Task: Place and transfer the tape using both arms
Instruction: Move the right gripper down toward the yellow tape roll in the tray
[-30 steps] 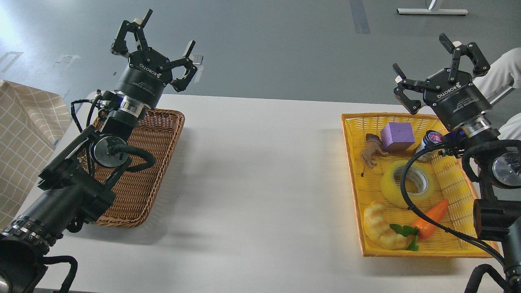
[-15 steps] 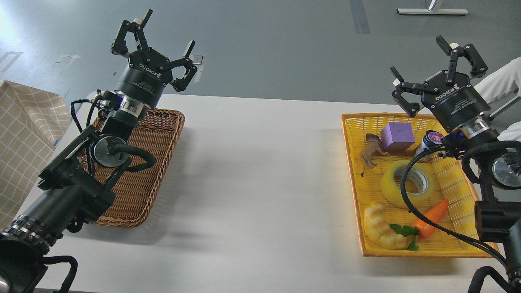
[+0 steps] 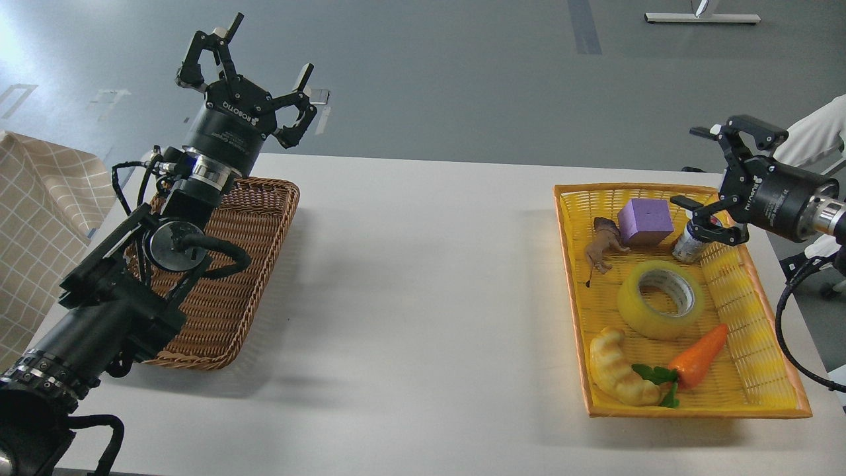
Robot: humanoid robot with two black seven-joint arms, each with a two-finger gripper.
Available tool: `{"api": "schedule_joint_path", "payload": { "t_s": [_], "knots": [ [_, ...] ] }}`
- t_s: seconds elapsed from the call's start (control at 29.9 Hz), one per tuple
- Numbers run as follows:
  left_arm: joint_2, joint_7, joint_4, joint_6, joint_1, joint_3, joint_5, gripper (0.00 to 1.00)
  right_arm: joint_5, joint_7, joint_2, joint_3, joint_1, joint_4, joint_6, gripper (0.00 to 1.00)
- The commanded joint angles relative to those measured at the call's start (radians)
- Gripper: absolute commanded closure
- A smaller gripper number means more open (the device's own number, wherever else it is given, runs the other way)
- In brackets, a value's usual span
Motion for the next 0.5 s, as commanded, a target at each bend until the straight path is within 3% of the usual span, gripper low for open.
{"api": "schedule_joint_path", "payload": {
  "t_s": [0.0,0.27,0.47],
  "knots": [
    [0.000,0.000,0.000,0.000,0.000,0.000,0.000,0.01,-0.104,0.000,-0.053,-0.099,0.039,0.005,0.000,0.00],
    [0.016,0.000,0.000,0.000,0.000,-0.001,0.000,0.01,-0.561,0.000,-0.092,-0.140,0.116,0.069,0.000,0.00],
    [0.019,0.000,0.000,0.000,0.002,-0.012,0.000,0.01,-0.748,0.000,-0.154,-0.149,0.083,0.268,0.000,0.00]
  ]
}}
